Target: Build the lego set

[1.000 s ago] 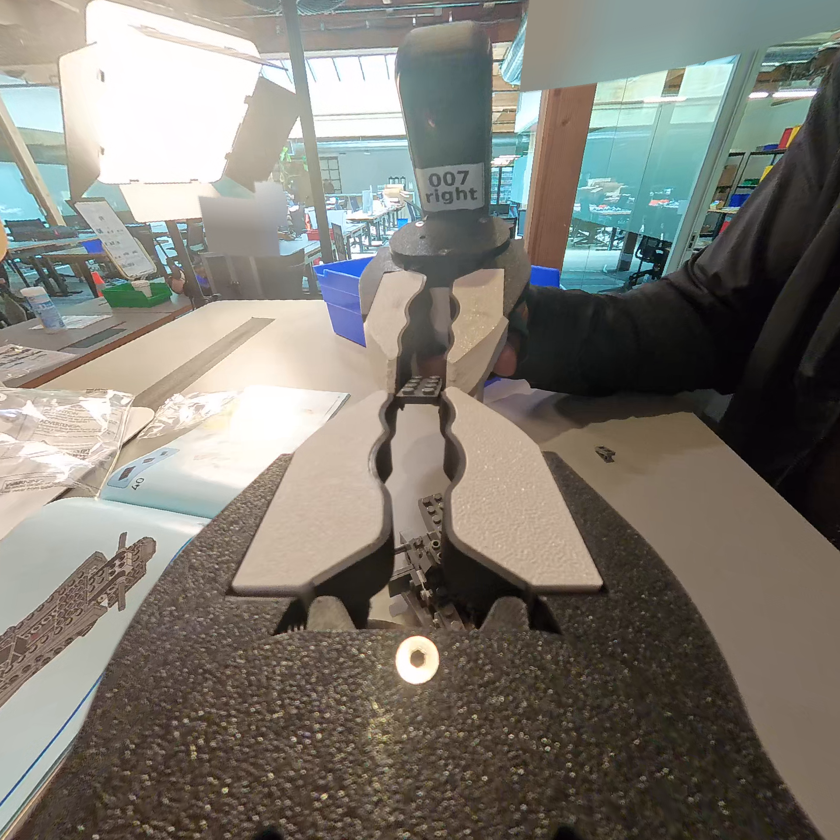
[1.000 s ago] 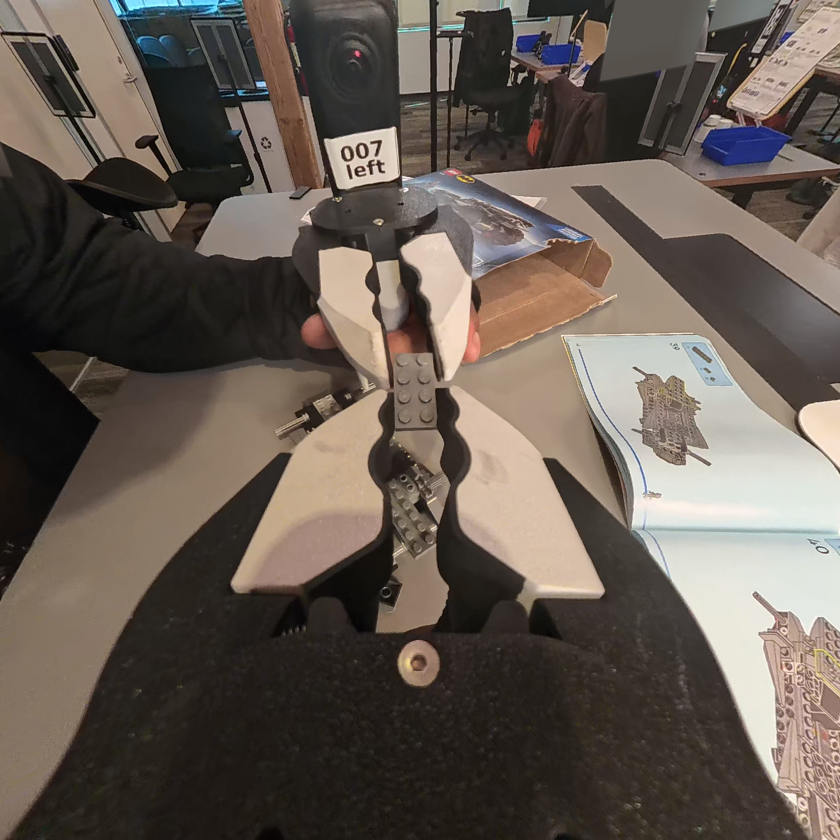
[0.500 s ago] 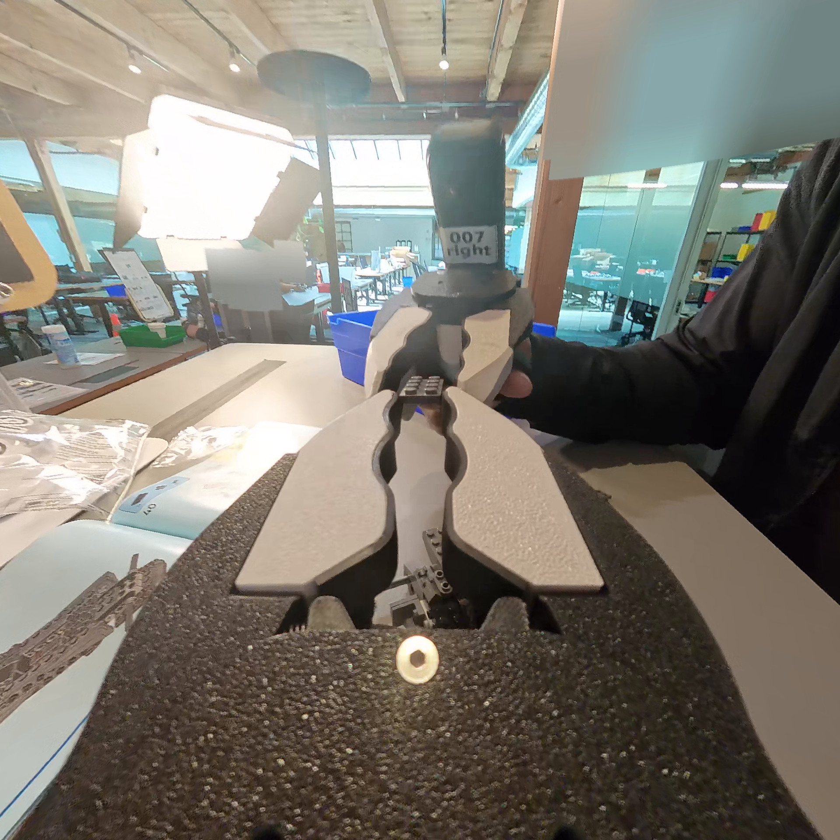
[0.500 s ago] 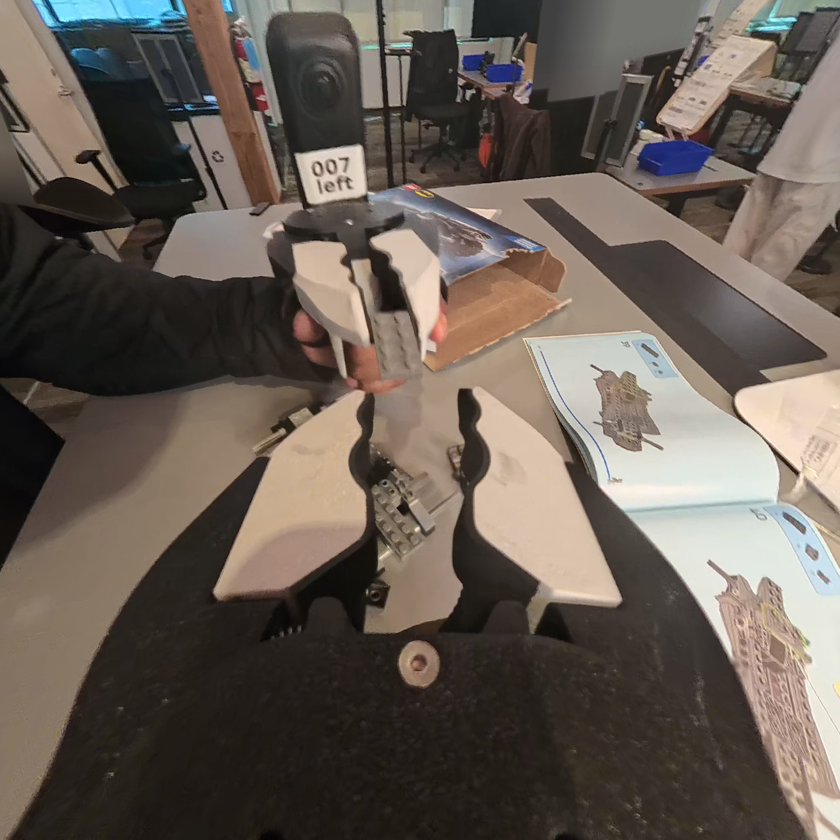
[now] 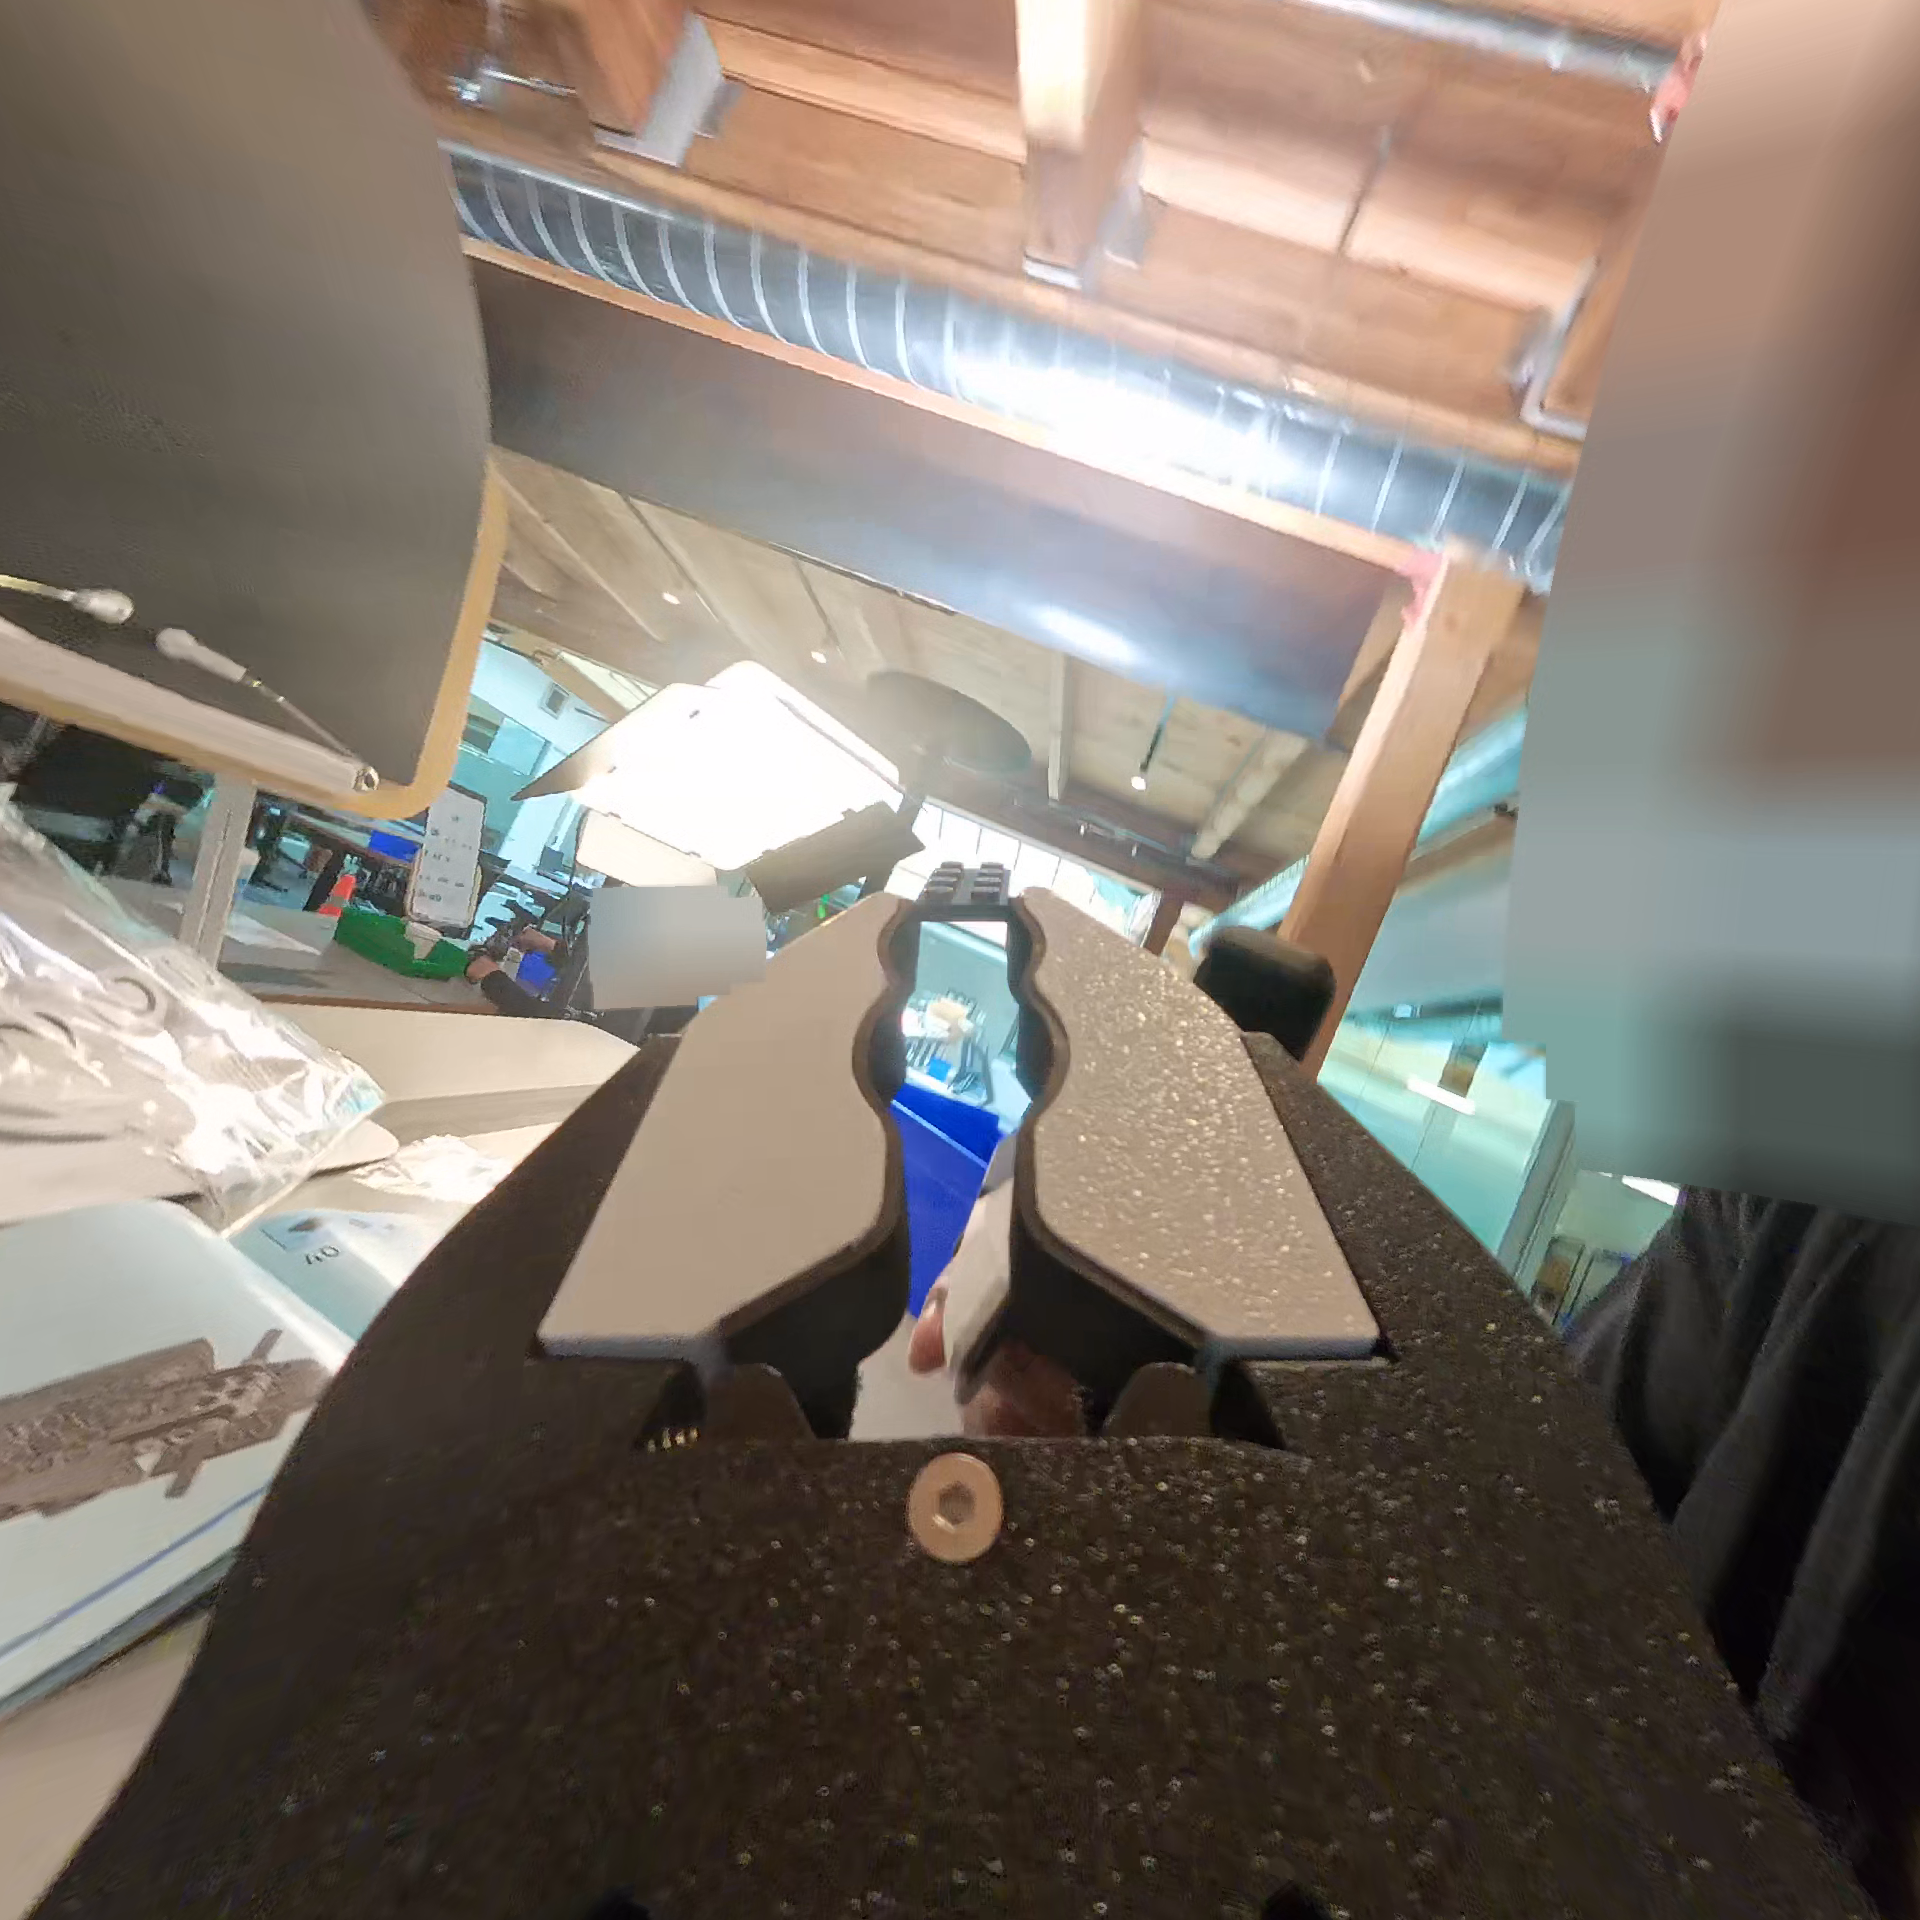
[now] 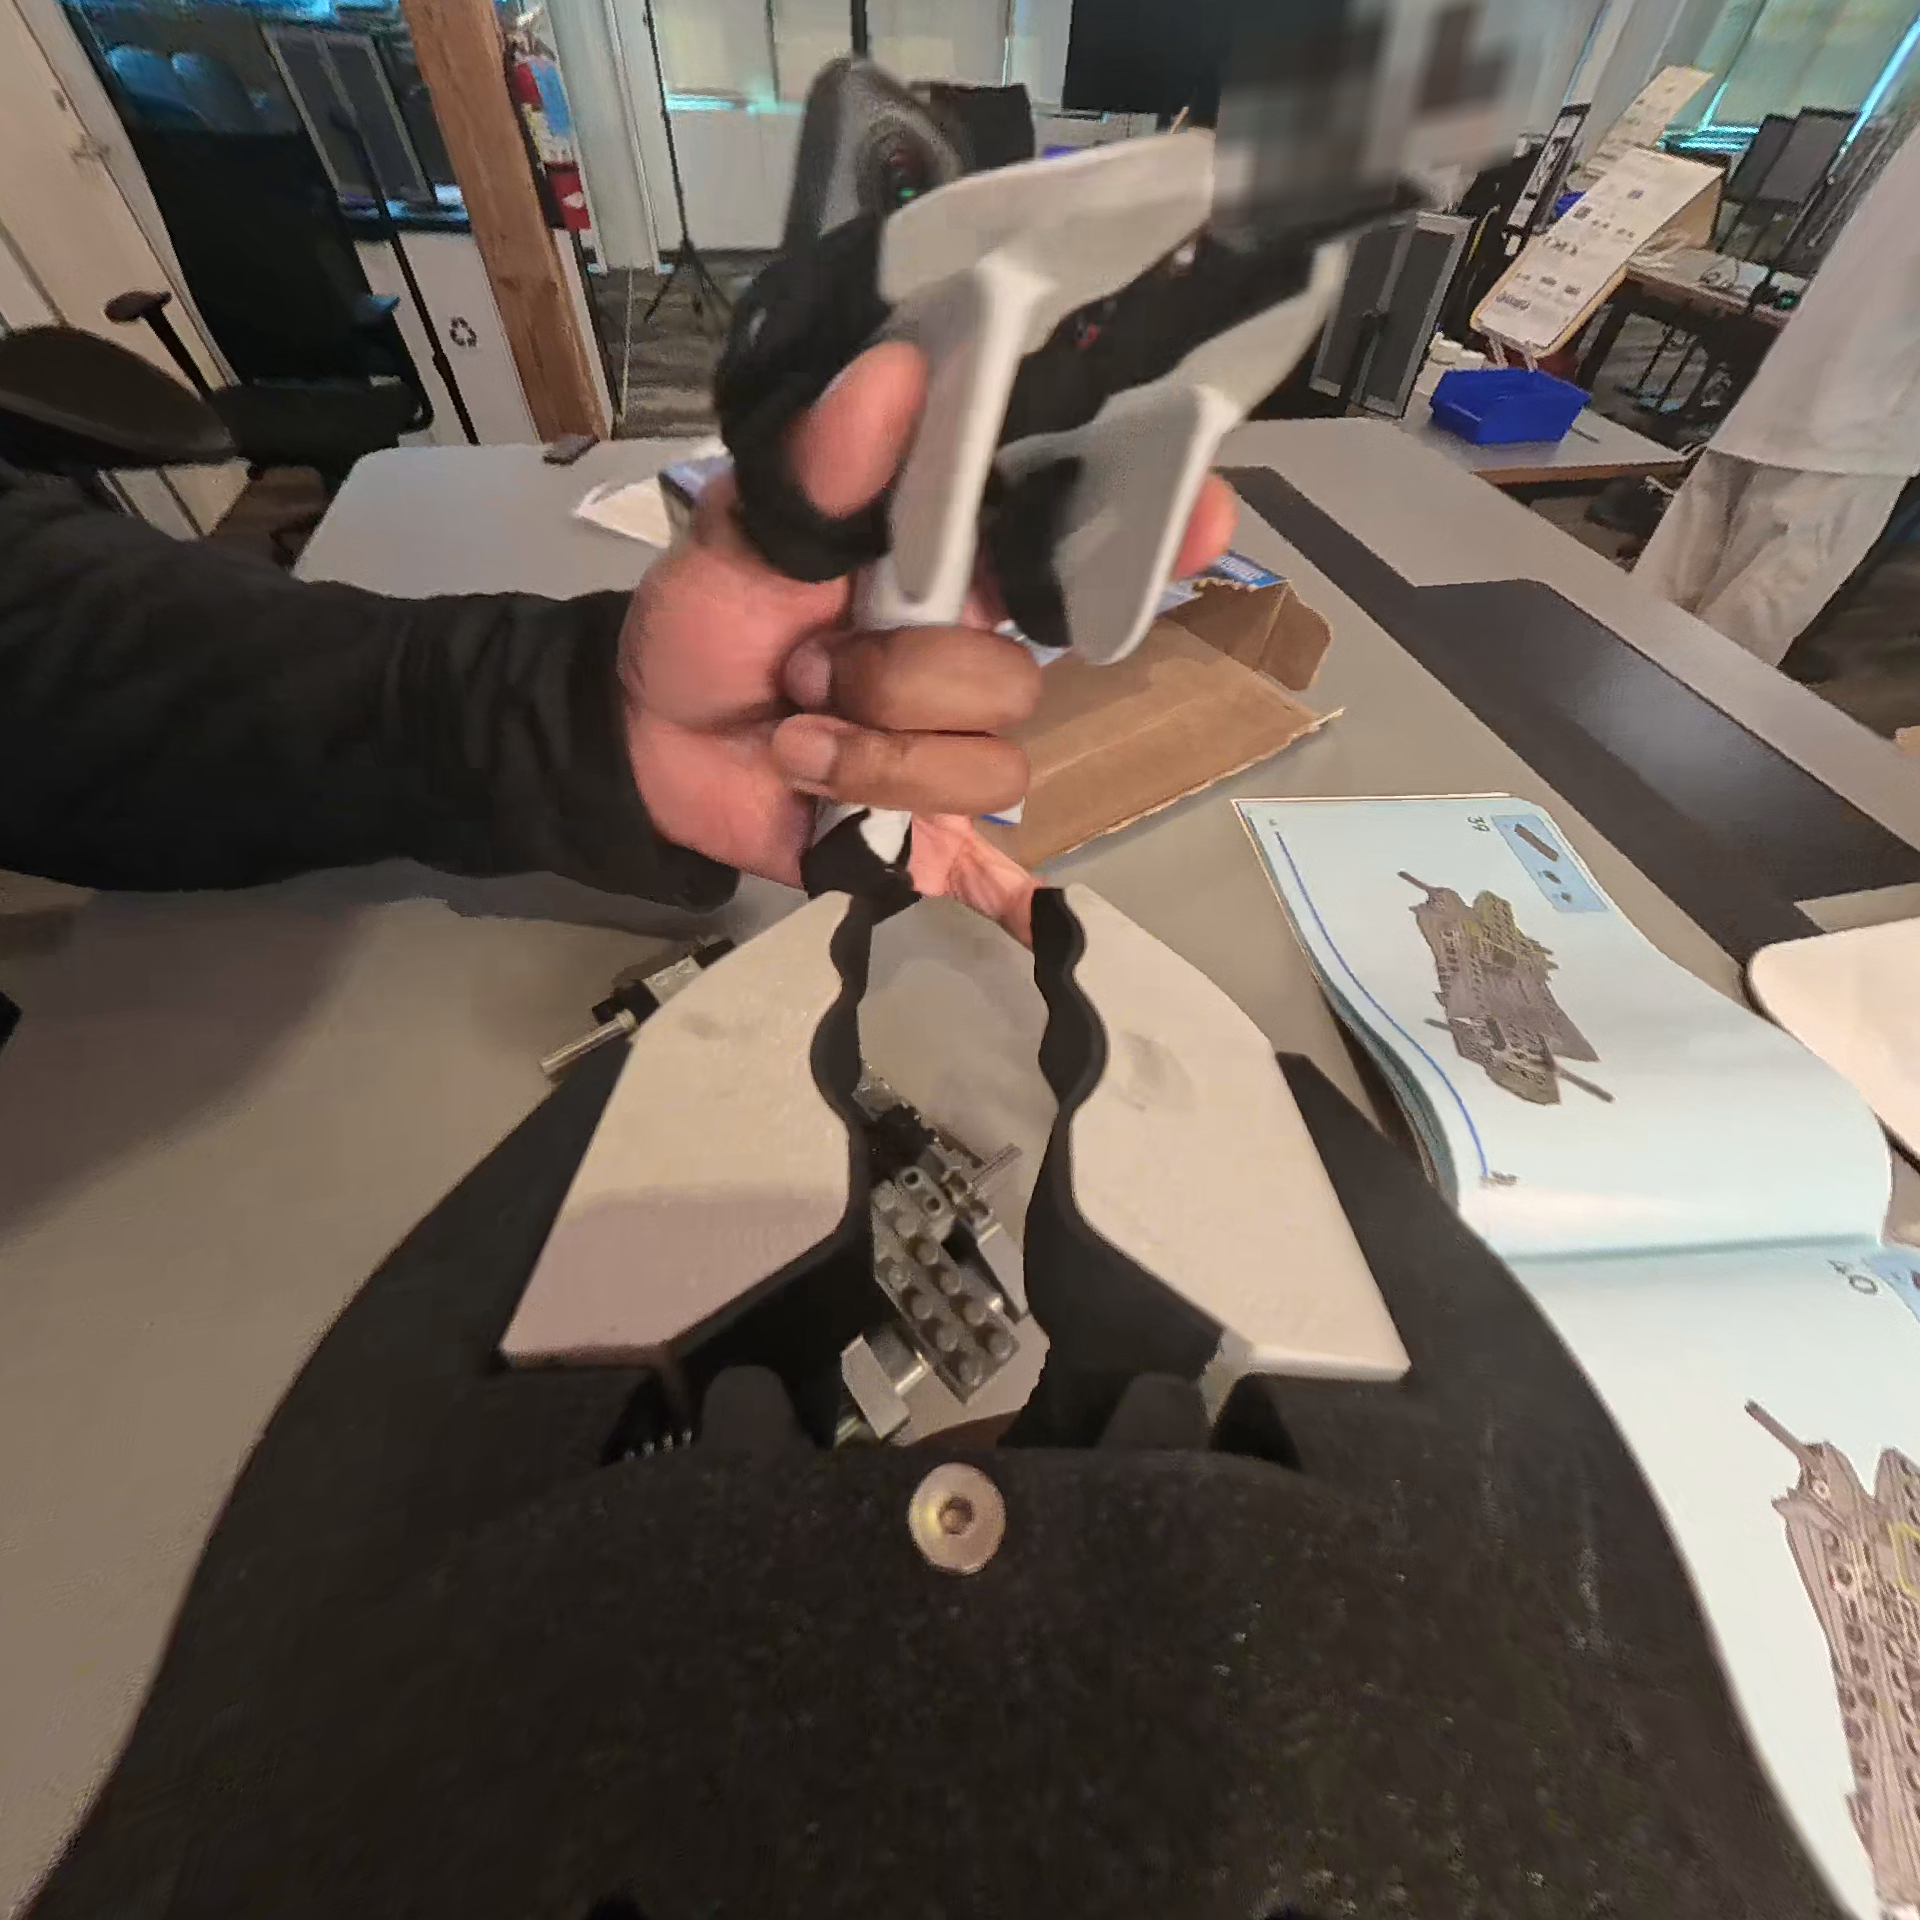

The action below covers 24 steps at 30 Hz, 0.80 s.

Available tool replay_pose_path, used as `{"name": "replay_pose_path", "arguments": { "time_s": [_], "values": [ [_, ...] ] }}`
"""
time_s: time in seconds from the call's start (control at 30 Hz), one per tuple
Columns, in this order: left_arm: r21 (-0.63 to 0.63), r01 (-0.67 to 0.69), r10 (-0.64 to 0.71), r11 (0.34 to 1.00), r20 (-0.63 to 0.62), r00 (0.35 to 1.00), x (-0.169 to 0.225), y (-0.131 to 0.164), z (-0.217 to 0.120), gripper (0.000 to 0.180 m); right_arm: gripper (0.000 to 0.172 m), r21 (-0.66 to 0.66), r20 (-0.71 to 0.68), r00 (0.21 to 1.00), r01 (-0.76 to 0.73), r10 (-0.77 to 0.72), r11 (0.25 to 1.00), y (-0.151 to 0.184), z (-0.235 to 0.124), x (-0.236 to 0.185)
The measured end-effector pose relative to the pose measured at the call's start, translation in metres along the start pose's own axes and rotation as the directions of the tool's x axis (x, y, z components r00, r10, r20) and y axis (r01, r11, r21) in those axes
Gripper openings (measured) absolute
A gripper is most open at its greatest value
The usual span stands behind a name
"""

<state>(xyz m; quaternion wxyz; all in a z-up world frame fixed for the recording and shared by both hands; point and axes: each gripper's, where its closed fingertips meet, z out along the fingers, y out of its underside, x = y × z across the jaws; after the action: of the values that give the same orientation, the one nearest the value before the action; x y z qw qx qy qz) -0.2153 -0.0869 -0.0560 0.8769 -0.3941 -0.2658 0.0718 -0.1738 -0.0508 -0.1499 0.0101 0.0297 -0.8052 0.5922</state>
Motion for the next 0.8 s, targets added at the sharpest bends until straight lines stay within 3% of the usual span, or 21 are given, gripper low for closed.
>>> {"name": "replay_pose_path", "arguments": {
  "time_s": [0.17, 0.43, 0.6, 0.8],
  "values": [
    [0.155, 0.255, -0.258, 0.954, -0.003, 0.966, -0.009, -0.015, 0.000, 0.016, 0.031, -0.062, 0.039, 0.998, 0.044, -0.041, 0.997, 0.010, 0.021, -0.016],
    [0.247, 0.484, -0.477, 0.839, -0.092, 0.874, -0.007, -0.024, 0.008, 0.016, 0.031, -0.029, 0.160, 0.982, 0.103, -0.097, 0.994, 0.004, 0.029, -0.047],
    [0.239, 0.481, -0.464, 0.844, -0.129, 0.877, 0.004, -0.029, 0.008, 0.017, 0.020, -0.039, 0.195, 0.975, 0.116, -0.106, 0.992, 0.003, 0.027, -0.053],
    [0.228, 0.489, -0.427, 0.842, -0.271, 0.863, 0.027, -0.041, 0.005, 0.017, 0.005, -0.032, 0.228, 0.961, 0.166, -0.155, 0.986, 0.001, 0.024, -0.060]
  ]
}}
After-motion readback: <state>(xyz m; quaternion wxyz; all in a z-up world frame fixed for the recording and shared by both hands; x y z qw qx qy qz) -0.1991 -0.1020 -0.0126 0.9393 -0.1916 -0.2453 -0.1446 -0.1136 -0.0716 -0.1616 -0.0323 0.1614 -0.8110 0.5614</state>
